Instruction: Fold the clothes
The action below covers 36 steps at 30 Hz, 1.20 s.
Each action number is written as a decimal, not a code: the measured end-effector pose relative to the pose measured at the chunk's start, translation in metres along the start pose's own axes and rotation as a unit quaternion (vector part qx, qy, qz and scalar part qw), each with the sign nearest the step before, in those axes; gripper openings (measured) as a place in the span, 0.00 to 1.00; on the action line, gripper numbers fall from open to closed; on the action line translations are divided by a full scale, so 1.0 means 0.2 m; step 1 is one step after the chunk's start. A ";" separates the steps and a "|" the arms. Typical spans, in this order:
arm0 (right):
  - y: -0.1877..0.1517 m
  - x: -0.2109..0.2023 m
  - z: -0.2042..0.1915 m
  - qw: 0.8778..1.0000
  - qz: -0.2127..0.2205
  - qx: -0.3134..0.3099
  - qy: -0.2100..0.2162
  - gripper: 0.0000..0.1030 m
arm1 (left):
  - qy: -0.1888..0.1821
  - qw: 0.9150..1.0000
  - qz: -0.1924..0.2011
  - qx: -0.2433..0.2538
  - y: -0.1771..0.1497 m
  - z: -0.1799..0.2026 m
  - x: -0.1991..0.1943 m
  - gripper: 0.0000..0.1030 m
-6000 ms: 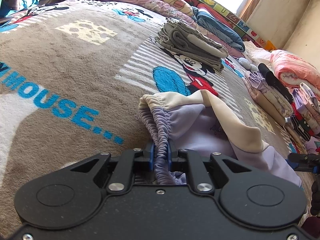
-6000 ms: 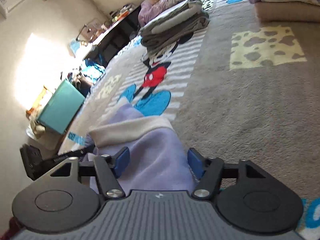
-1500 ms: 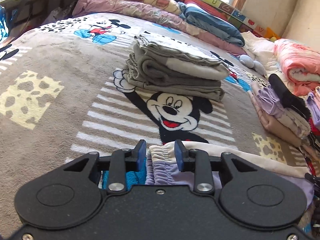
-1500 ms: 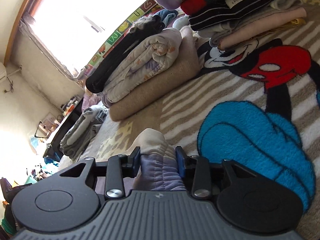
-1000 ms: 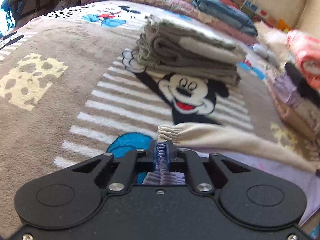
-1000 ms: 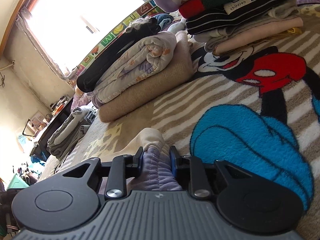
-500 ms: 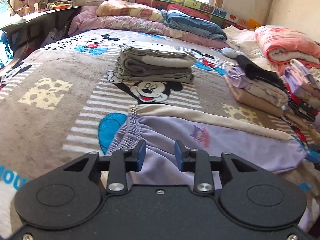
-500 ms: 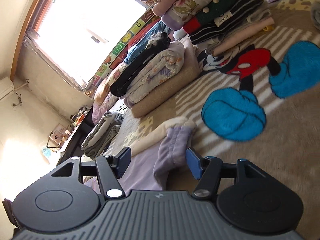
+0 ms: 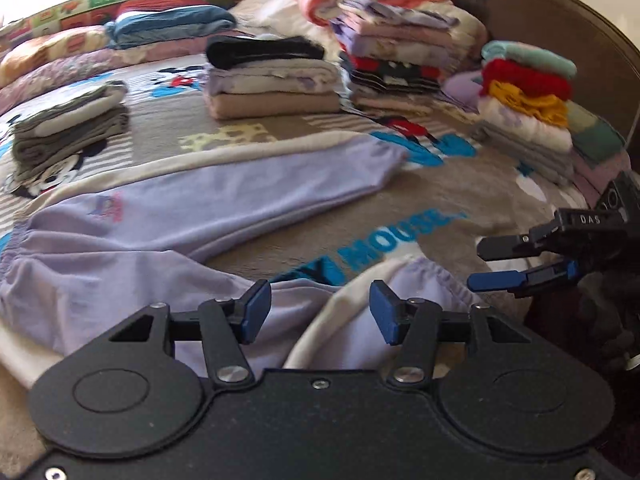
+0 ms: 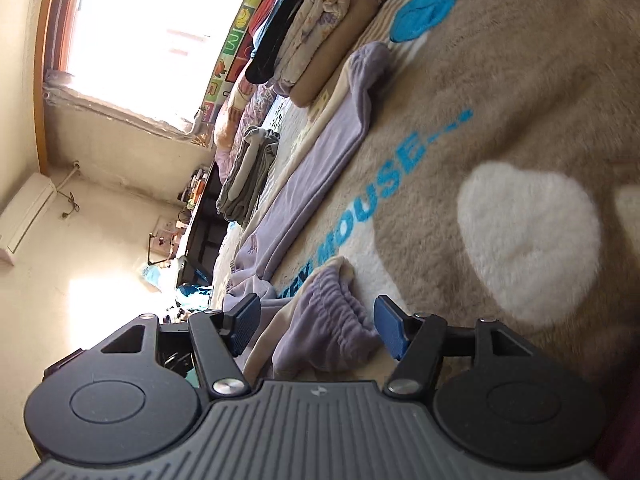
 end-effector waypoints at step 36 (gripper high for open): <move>0.00 -0.02 0.18 0.983 -0.013 0.146 0.108 0.88 | -0.021 0.978 -0.080 0.194 -0.21 0.53 0.32 0.11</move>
Point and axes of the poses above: each gripper's, at about its wrist camera, not at the fingertips, and x roughly the way its jaws point, z to its right, y to its top, the point moved 10 cm from there along x, roughly the way its jaws point, and after that the axes turned 13 degrees about -y, right-handed, at the moved point
